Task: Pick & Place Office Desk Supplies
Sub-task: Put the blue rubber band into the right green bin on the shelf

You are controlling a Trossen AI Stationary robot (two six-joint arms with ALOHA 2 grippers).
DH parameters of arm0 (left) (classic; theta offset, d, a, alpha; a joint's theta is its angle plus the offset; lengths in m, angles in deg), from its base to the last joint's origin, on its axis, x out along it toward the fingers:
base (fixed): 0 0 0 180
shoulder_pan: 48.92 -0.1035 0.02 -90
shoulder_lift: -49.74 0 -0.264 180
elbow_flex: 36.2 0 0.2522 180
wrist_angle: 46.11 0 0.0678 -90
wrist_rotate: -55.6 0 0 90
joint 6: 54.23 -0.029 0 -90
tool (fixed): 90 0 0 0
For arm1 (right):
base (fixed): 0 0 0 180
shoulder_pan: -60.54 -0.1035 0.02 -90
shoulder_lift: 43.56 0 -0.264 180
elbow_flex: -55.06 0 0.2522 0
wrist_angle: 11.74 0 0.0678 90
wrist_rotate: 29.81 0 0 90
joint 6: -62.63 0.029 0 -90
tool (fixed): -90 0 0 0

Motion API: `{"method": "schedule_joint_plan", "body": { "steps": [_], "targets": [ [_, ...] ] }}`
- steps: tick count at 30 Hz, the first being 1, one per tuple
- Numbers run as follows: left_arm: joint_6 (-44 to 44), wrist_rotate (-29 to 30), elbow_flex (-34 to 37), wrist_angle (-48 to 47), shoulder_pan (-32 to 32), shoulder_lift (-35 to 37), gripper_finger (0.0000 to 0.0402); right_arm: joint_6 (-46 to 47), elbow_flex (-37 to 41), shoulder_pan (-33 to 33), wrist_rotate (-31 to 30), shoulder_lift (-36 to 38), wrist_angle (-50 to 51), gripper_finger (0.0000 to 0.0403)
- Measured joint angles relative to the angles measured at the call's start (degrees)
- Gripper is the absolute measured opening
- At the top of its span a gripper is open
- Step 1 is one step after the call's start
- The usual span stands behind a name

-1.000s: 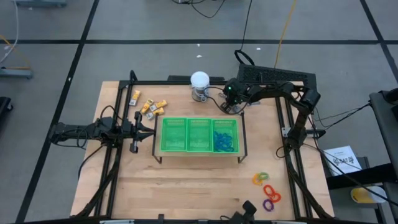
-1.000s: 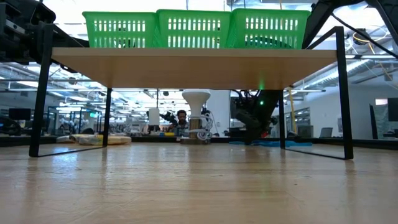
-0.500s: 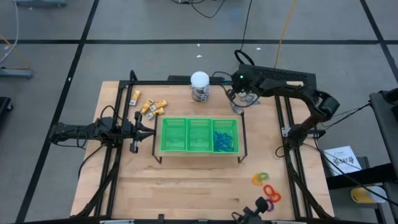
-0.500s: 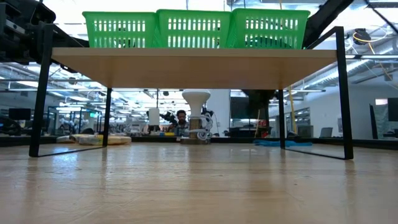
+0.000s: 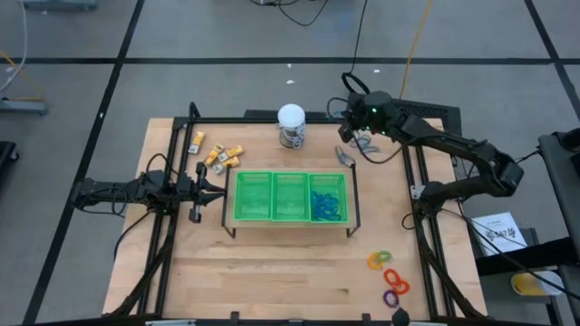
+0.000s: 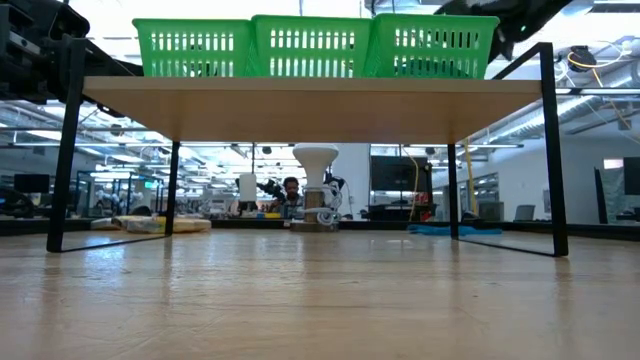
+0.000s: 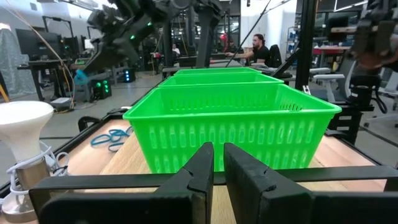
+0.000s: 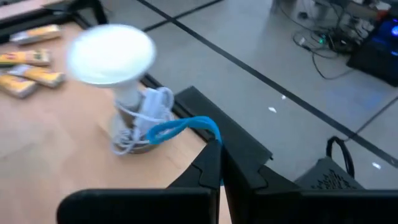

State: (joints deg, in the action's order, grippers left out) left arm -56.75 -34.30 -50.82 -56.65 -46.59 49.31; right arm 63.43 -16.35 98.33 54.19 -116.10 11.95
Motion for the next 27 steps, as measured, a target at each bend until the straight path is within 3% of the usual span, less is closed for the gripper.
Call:
{"method": "schedule_joint_plan", "body": {
  "steps": [16, 27],
  "targets": [
    [0.0, 0.0, 0.0, 0.0, 0.0, 0.0, 0.0045, 3.3, 0.0, -21.9, 0.1, 10.5, 6.3, 0.0],
    [0.0, 0.0, 0.0, 0.0, 0.0, 0.0, 0.0045, 5.6, 0.0, -37.0, 0.1, 12.8, 6.7, 0.0]
  ]
}}
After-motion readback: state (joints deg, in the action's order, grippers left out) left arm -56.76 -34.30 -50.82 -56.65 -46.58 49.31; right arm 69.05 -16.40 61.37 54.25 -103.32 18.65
